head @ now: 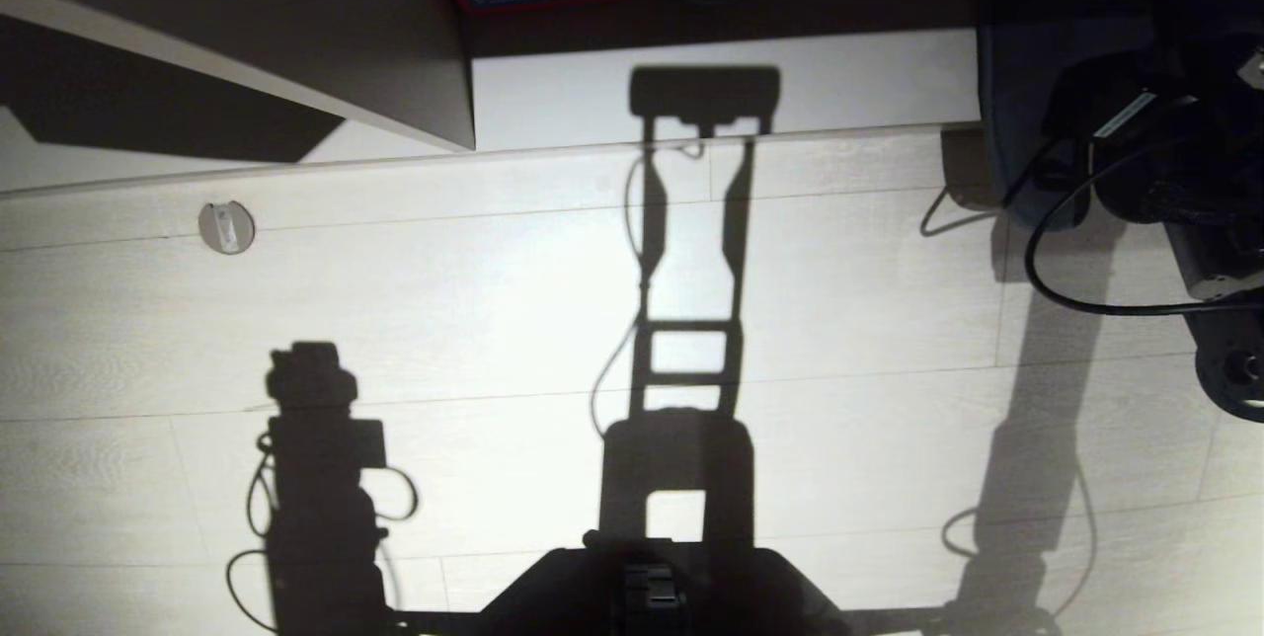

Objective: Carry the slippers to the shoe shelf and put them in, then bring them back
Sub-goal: Place the slippers into the shoe cabinet

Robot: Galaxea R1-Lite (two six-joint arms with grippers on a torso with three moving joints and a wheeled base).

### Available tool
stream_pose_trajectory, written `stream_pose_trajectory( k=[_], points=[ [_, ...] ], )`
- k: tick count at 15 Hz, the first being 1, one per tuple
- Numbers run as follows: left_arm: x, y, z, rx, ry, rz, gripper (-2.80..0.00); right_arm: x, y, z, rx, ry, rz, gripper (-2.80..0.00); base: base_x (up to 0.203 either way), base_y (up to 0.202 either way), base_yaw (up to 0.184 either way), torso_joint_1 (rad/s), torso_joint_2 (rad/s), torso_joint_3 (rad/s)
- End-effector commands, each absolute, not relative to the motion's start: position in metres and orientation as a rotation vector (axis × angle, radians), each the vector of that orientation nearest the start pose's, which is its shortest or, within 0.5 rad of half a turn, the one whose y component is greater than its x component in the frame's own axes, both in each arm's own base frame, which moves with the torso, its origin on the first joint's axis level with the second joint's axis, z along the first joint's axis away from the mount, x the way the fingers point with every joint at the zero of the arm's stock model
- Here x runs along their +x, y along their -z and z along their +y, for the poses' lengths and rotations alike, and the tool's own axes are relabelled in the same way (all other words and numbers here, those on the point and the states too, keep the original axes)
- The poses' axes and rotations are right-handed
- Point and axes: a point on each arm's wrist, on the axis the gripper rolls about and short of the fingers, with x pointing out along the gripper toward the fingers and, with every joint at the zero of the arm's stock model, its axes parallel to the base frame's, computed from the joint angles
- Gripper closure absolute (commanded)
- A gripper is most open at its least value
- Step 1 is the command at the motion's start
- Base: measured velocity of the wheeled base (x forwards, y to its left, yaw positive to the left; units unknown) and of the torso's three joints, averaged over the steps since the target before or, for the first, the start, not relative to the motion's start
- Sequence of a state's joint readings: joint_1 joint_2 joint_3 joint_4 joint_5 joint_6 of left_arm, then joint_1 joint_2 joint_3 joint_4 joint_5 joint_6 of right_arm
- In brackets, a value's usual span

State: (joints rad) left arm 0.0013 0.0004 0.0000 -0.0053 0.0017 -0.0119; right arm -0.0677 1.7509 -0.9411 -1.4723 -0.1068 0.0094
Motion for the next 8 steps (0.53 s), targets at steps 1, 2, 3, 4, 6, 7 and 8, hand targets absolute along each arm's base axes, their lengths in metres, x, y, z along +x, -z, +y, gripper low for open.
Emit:
stream_pose_trajectory(
  k=[1,2,3,4,6,7,8],
  points=[
    [-0.023,-0.076,0.000,-0.012,-0.003,-0.006,0.00,0.302,-0.287,-0.023,0.022,0.165,-0.646,-2.80,0.000,0.000,0.000,0.000,0.00,0.000],
    [-0.023,-0.076,0.000,-0.012,-0.003,-0.004,0.00,0.301,-0.286,-0.022,0.023,0.165,-0.630,-2.80,0.000,0.000,0.000,0.000,0.00,0.000],
    [-0.023,-0.076,0.000,-0.012,-0.005,-0.005,0.00,0.296,-0.287,-0.022,0.025,0.163,-0.614,-2.80,0.000,0.000,0.000,0.000,0.00,0.000],
    [-0.023,-0.076,0.000,-0.012,-0.005,-0.006,0.00,0.291,-0.288,-0.021,0.033,0.159,-0.593,-2.80,0.000,0.000,0.000,0.000,0.00,0.000],
    [-0.023,-0.076,0.000,-0.012,-0.005,-0.006,0.00,0.284,-0.290,-0.020,0.050,0.150,-0.555,-2.80,0.000,0.000,0.000,0.000,0.00,0.000],
    [-0.023,-0.076,0.000,-0.012,-0.004,-0.005,0.00,0.284,-0.289,-0.020,0.054,0.149,-0.549,-2.80,0.000,0.000,0.000,0.000,0.00,0.000],
    [-0.023,-0.076,0.000,-0.012,-0.003,-0.005,0.00,0.277,-0.290,-0.019,0.063,0.145,-0.540,-2.80,0.000,0.000,0.000,0.000,0.00,0.000]
  ],
)
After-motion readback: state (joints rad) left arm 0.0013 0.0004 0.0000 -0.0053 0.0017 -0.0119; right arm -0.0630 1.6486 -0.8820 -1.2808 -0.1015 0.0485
